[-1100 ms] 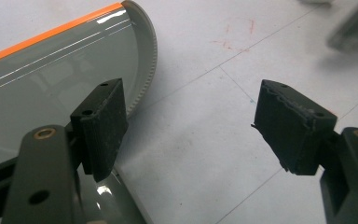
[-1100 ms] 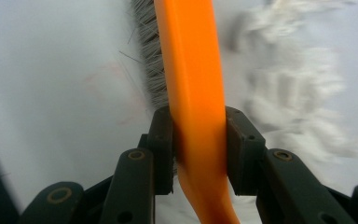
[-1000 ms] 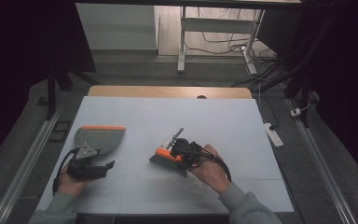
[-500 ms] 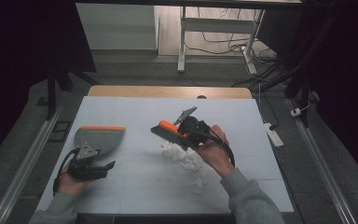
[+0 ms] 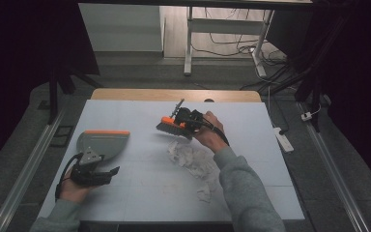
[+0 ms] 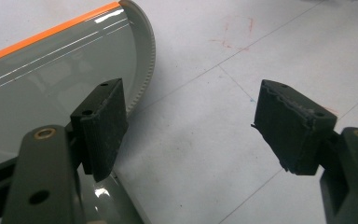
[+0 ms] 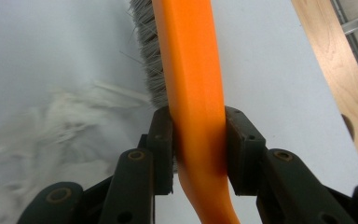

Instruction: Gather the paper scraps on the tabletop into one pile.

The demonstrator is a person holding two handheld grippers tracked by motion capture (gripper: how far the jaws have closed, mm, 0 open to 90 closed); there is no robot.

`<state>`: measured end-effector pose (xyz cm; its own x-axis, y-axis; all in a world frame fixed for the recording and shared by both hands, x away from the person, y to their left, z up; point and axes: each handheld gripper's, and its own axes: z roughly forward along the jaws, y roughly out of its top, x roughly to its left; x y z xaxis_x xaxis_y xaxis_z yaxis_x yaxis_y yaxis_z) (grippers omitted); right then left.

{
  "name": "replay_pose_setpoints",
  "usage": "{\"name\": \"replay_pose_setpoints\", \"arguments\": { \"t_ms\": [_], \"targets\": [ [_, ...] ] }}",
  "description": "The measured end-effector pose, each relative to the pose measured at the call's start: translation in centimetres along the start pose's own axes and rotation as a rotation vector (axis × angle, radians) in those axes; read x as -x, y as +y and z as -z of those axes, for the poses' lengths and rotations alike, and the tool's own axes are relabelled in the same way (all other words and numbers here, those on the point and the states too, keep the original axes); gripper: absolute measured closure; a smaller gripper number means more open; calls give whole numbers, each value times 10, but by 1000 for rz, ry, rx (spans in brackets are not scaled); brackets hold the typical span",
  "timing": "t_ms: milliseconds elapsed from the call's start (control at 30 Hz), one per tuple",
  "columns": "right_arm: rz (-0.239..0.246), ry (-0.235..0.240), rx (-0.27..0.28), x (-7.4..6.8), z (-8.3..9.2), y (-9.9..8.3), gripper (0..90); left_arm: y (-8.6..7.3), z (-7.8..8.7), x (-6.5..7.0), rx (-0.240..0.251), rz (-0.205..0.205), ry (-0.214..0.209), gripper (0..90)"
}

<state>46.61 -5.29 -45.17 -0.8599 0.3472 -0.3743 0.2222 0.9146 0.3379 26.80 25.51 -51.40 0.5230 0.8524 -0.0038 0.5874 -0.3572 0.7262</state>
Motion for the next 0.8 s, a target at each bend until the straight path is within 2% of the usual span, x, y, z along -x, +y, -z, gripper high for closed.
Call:
{"name": "replay_pose_setpoints", "arguments": {
  "t_ms": [100, 167, 233, 300, 500, 600, 800],
  "targets": [
    [6, -1, -25, 4, -8, 1, 666, 0, 0, 0, 0, 0, -2, 263],
    [28, -1, -47, 5, -13, 0, 667, 0, 0, 0, 0, 0, 0, 263],
    [48, 16, -36, 4, -12, 0, 666, 0, 0, 0, 0, -1, 0, 263],
    [90, 25, -41, -2, -11, 0, 666, 0, 0, 0, -1, -3, 1, 263],
    [171, 67, -54, -17, -1, -3, 667, 0, 1, 1, 1, -4, 3, 263],
    [191, 93, -45, -24, 7, -12, 667, 0, 0, 1, 0, -3, 2, 262],
    [185, 137, -3, -30, 24, -35, 667, 0, -1, 2, -7, -9, 3, 262]
  ]
}}
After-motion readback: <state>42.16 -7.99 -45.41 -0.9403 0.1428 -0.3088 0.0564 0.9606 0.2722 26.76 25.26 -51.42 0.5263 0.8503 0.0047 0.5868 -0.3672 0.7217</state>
